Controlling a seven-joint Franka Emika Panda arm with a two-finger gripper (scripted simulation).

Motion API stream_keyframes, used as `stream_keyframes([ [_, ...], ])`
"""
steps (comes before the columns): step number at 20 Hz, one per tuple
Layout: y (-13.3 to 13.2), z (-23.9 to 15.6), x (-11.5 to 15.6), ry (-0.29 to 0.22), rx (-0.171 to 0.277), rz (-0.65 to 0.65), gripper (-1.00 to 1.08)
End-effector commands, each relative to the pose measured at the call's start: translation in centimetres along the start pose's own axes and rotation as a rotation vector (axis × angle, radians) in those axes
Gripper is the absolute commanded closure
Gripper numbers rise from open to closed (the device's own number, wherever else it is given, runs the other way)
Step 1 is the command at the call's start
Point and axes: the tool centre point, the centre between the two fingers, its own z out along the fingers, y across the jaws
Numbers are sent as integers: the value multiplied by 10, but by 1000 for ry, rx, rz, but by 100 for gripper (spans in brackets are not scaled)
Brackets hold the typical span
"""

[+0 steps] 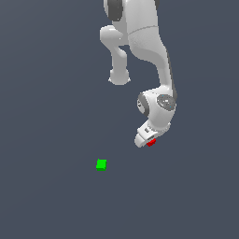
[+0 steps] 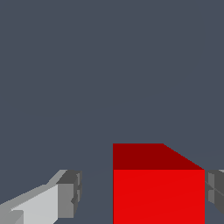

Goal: Stack the red cube on top of the green cube.

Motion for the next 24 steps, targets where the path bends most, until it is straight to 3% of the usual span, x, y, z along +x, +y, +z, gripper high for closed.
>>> stream_keyframes([
  [1,1,2,1,2,-1,1,-92],
  [2,1,2,1,2,-1,1,108],
  [15,1,-1,1,2,-1,1,108],
  [24,0,-42,0,1,-1,0,108],
])
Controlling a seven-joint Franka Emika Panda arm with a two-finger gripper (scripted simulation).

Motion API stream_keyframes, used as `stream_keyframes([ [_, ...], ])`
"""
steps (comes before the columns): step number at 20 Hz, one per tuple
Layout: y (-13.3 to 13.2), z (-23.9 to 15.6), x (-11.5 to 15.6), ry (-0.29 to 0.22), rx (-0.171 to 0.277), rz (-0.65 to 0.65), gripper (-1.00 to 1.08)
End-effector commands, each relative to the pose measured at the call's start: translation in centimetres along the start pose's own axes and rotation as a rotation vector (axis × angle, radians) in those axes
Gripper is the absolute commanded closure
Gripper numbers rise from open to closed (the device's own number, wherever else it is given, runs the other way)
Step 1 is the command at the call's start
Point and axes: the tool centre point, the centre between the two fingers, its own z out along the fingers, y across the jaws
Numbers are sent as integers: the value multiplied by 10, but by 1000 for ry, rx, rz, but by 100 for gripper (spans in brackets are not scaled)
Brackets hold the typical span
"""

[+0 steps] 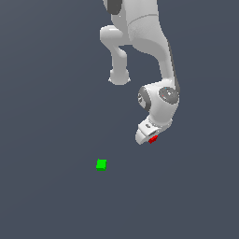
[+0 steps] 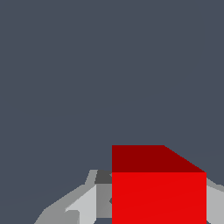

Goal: Stack the red cube on top of the green cube.

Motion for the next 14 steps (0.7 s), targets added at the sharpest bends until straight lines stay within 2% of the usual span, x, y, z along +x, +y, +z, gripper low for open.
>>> stream_keyframes([
  [1,0,-18,0,2,-1,0,108],
  [8,0,-58,0,2,0,-1,108],
  [14,0,-65,1,3,0,0,108],
])
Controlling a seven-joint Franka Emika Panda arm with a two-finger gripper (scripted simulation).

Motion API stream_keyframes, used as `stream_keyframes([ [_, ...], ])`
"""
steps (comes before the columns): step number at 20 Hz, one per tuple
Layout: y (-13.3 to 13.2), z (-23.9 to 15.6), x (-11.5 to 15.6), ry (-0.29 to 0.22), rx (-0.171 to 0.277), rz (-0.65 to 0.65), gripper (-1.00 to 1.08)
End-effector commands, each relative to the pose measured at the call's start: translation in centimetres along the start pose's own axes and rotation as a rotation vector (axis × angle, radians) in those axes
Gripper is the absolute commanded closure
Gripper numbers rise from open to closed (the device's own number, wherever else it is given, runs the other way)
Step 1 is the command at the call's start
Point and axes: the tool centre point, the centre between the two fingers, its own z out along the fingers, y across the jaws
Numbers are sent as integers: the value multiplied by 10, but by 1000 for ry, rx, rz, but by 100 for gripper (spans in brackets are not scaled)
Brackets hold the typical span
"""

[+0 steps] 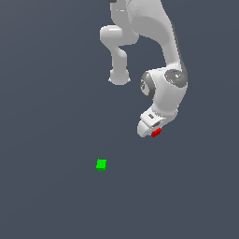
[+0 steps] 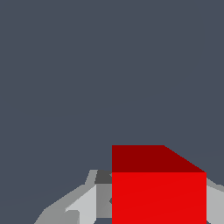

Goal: Stack the red cube on top of the green cube.

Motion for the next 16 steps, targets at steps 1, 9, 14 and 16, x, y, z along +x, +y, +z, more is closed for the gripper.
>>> stream_keyframes([
  [1,0,0,0,-1,0,0,108],
  [9,32,7,-4,-1,0,0,108],
  [14,77,16,-8,-1,0,0,108],
  [16,98,20,-10,-1,-1,0,108],
])
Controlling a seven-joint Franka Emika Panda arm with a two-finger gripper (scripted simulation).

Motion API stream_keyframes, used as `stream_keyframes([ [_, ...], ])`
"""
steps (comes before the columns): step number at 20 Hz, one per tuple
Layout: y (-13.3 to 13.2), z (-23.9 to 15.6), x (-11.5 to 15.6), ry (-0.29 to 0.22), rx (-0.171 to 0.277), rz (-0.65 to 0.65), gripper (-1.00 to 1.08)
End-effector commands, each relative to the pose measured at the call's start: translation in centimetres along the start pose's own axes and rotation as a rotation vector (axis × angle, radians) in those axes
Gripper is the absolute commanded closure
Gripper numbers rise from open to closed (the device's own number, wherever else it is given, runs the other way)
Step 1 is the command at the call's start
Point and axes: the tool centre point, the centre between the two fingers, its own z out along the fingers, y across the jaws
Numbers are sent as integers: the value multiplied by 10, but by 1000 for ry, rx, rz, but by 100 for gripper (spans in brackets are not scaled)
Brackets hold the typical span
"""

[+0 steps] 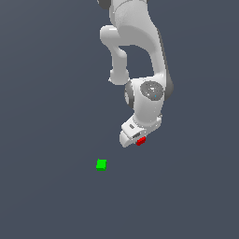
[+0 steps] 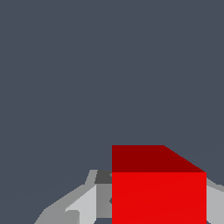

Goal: Stack the red cube on top of the green cube.

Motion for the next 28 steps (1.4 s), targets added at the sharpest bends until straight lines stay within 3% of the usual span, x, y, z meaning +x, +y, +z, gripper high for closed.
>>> stream_keyframes([
  [1,27,5,-3,0,-1,0,108],
  [14,158,31,-12,0,0,1,108],
  [21,190,38,-12,0,0,1,108],
  [28,203,40,-12,0,0,1,108],
])
